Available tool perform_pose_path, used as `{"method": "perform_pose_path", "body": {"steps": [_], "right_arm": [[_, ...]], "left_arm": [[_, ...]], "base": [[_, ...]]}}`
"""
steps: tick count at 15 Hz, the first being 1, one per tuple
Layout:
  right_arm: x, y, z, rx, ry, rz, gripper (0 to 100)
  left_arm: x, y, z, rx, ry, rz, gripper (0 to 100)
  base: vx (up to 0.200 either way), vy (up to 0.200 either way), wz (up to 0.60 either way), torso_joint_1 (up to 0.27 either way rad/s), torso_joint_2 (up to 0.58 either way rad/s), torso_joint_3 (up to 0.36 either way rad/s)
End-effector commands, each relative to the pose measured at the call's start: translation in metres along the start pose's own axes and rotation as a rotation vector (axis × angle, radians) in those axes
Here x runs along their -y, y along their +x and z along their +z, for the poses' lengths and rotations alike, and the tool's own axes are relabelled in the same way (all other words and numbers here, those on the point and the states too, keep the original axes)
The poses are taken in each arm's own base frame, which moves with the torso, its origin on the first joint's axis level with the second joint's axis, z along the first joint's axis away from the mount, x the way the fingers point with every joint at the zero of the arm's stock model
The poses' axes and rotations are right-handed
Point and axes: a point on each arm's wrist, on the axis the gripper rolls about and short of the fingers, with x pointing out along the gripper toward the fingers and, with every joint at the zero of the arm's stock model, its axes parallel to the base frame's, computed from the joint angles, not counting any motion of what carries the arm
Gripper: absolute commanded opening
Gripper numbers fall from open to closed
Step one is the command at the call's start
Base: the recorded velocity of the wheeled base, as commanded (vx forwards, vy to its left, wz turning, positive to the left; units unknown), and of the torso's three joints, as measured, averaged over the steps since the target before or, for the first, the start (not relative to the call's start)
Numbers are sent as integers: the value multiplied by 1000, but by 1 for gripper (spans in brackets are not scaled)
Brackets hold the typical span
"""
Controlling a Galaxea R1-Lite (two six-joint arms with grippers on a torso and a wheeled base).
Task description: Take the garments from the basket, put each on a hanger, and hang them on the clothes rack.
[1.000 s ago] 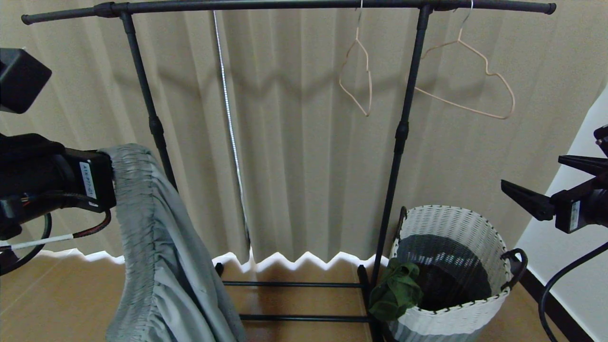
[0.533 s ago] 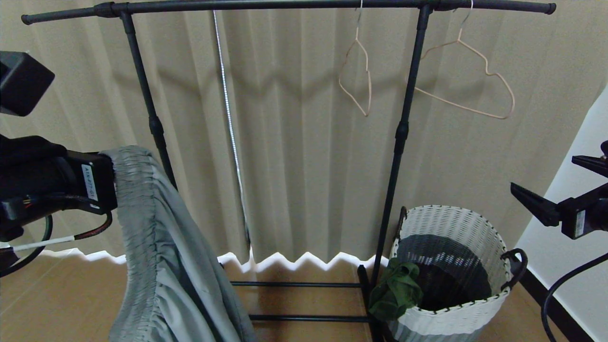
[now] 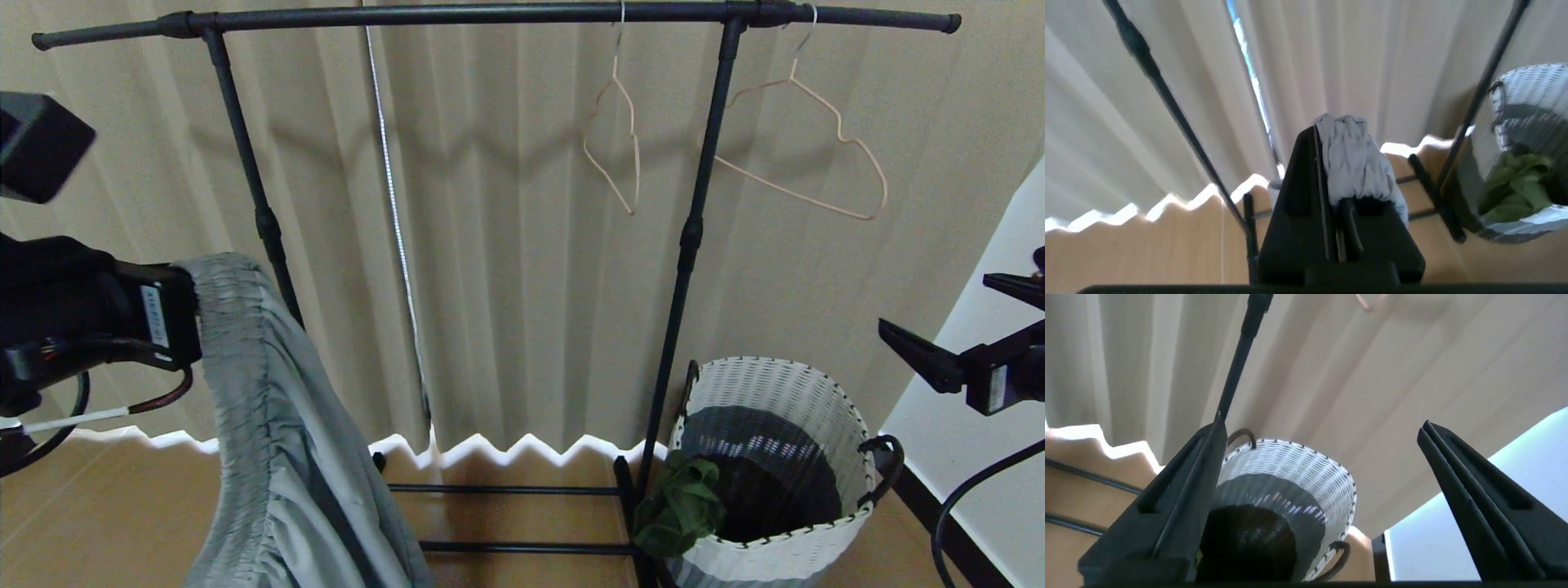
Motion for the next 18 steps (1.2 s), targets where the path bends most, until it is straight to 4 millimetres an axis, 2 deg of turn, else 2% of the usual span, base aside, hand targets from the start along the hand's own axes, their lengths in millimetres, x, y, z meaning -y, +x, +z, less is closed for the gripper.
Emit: {"method": "perform_pose_path", "body": {"steps": [1,14,18], "right_arm": [[0,0,1,5,5,-1,100],[6,1,-1,2,38,-27,100],[6,2,2,27,73,15,100]], "left_arm": [[0,0,-1,-2,2,-1,0],[0,-10,-16,-22,85,-3,0],[-1,-11,-21,31,122,11,0]], "base": [[0,0,0,56,-417,-305],[0,0,0,199,-490,-277],[0,0,0,66,-133,-71]]}}
